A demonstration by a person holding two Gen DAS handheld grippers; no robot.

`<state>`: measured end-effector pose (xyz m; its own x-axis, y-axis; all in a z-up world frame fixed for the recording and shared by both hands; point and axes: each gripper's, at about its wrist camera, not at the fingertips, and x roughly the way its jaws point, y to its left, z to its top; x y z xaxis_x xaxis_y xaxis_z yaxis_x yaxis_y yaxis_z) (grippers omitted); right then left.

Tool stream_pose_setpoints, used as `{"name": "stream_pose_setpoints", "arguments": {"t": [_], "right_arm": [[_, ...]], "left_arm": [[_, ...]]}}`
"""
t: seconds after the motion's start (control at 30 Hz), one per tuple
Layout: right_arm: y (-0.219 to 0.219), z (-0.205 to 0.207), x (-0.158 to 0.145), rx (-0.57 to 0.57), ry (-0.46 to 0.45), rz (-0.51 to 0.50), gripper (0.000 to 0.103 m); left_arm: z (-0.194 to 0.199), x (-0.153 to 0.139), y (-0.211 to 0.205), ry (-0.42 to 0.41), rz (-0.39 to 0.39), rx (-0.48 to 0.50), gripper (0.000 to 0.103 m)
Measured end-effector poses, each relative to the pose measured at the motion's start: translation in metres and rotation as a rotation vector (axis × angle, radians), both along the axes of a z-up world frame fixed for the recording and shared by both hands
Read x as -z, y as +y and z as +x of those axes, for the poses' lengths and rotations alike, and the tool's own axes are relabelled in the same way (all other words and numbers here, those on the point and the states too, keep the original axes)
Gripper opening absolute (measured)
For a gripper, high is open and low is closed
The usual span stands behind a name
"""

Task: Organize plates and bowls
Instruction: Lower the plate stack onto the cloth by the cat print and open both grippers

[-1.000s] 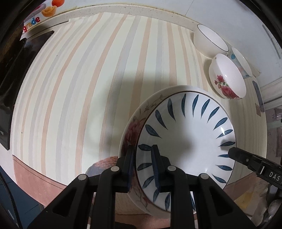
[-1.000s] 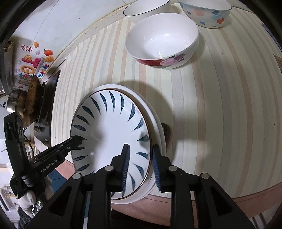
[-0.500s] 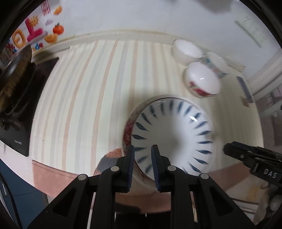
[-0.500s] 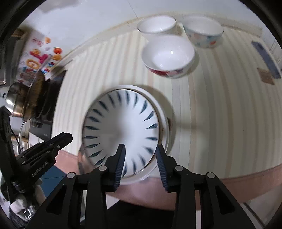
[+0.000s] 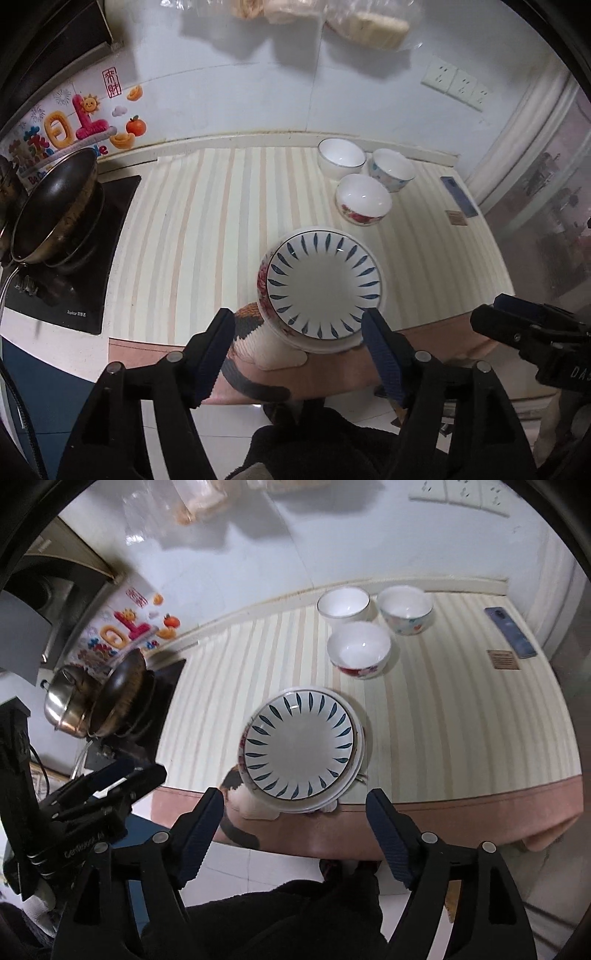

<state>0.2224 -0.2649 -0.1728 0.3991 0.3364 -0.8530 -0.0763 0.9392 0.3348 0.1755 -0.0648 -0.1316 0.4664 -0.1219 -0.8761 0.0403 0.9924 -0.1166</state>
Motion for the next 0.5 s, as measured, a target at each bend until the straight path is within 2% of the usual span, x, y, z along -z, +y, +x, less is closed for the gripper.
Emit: {"name": "stream_pose_setpoints", "arguments": {"t": [0.27,0.5], "right_arm": [[0.009,-0.04,-0.031,0.025,-0.029,-0.005,0.083],[0.003,-0.039,-0.026,0.039,-0.001,0.007,0.083]], "left_arm": [[-0.021,-0.012,0.002,0.004,-0.016,0.027,0.07],[-0.014,-0.011,-0.001,-0.002,-0.033,0.026,0.07]]}}
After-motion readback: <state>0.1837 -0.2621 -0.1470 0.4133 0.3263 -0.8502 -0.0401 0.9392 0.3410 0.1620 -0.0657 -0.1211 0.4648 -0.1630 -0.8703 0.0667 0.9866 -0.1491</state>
